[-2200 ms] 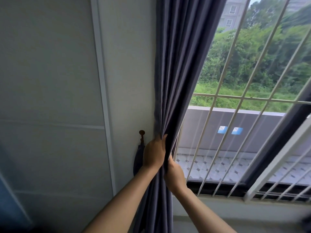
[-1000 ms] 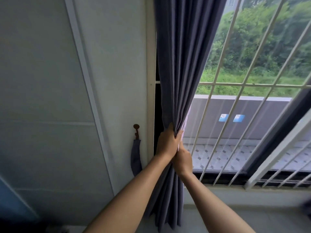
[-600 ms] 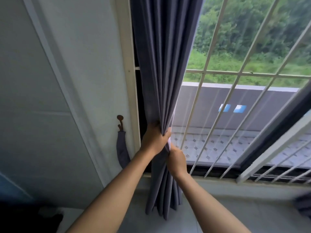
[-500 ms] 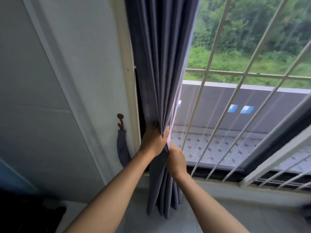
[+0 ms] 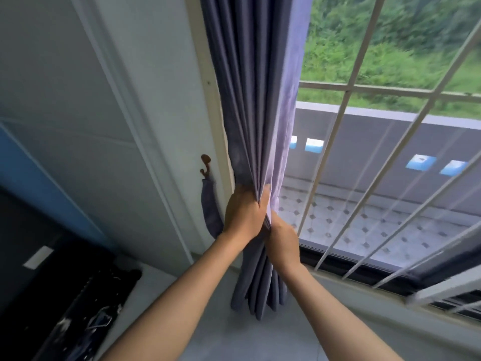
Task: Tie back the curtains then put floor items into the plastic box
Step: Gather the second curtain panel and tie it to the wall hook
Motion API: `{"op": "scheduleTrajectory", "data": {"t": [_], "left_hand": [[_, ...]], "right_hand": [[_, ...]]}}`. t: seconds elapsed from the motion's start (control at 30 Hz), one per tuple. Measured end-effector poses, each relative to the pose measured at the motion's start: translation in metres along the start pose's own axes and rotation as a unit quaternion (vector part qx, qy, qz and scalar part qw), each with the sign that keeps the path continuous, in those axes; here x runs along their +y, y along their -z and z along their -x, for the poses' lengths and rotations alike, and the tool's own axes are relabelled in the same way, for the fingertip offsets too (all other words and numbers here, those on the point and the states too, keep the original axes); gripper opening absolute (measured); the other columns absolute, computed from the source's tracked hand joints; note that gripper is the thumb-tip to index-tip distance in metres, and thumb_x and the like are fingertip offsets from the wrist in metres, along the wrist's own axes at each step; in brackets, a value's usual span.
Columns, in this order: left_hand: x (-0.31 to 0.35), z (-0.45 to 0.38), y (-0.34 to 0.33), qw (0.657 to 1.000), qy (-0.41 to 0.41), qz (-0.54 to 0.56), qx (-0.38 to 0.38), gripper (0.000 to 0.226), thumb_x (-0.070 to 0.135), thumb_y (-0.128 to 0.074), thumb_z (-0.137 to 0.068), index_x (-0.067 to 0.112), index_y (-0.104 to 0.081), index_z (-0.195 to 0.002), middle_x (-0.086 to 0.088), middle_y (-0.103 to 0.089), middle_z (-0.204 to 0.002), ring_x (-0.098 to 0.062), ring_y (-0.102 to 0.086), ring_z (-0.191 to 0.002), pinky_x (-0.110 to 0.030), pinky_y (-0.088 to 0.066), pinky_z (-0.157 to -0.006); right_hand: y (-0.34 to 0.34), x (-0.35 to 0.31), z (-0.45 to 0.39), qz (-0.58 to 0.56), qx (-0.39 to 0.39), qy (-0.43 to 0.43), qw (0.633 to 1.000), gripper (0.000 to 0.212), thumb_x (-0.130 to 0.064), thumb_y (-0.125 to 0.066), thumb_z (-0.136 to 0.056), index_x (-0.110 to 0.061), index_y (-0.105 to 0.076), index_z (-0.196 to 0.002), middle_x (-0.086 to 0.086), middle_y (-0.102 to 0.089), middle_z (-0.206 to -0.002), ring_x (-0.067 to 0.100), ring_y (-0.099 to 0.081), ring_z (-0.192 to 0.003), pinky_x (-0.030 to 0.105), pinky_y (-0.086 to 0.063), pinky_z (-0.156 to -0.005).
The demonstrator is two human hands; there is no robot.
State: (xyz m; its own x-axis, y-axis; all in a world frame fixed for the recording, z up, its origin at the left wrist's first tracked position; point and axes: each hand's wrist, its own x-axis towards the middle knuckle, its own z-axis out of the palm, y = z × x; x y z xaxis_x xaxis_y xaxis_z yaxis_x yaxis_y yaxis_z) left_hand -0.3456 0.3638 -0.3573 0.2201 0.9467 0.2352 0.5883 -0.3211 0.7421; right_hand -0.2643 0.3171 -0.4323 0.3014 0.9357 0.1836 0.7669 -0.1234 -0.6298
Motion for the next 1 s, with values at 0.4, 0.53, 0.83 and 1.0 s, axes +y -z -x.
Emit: {"op": "scheduleTrajectory", "data": {"t": [0.4, 0.53, 0.83, 1.0], "left_hand": [[-0.041, 0.027, 0.006, 0.996, -0.051, 0.072, -0.02, 0.032, 0.048, -0.039, -0.091, 0.02, -0.054, -0.094, 0.011, -0.058, -0.085, -0.001, -0.056, -0.079, -0.019, -0.042, -0.072], [-0.047, 0.027, 0.01, 0.992, 0.004, 0.125, 0.026, 0.013, 0.032, -0.046, -0.098, 0.024, -0.055, -0.094, 0.012, -0.062, -0.081, 0.001, -0.06, -0.074, -0.006, -0.041, -0.067], [-0.055, -0.018, 0.019, 0.972, 0.075, 0.223, 0.01, 0.032, 0.002, -0.072, -0.081, 0.01, -0.056, -0.108, -0.003, -0.063, -0.094, -0.014, -0.061, -0.087, -0.013, -0.05, -0.075], [-0.064, -0.043, 0.025, 0.971, 0.085, 0.2, -0.098, 0.043, 0.009, -0.079, -0.075, 0.024, -0.056, -0.108, 0.001, -0.063, -0.106, -0.024, -0.061, -0.103, -0.032, -0.051, -0.088]], "right_hand": [[0.028, -0.013, 0.02, -0.051, -0.049, 0.039, 0.997, 0.082, -0.043, -0.005, -0.059, -0.008, -0.059, -0.11, 0.007, -0.058, -0.079, 0.028, -0.047, -0.069, 0.038, -0.036, -0.06], [0.023, -0.009, 0.025, -0.036, -0.056, 0.025, 0.997, 0.056, -0.031, -0.012, -0.068, -0.009, -0.055, -0.096, 0.004, -0.053, -0.077, 0.029, -0.048, -0.07, 0.038, -0.035, -0.059], [0.043, -0.01, 0.035, -0.02, -0.104, 0.004, 0.994, 0.031, -0.019, -0.028, -0.08, -0.014, -0.054, -0.096, -0.003, -0.05, -0.08, 0.025, -0.043, -0.071, 0.033, -0.028, -0.057], [0.049, 0.011, 0.019, 0.015, -0.13, -0.053, 0.99, 0.041, -0.002, -0.042, -0.091, -0.021, -0.023, -0.061, -0.006, -0.032, -0.06, 0.009, -0.026, -0.052, 0.023, -0.021, -0.046]]}}
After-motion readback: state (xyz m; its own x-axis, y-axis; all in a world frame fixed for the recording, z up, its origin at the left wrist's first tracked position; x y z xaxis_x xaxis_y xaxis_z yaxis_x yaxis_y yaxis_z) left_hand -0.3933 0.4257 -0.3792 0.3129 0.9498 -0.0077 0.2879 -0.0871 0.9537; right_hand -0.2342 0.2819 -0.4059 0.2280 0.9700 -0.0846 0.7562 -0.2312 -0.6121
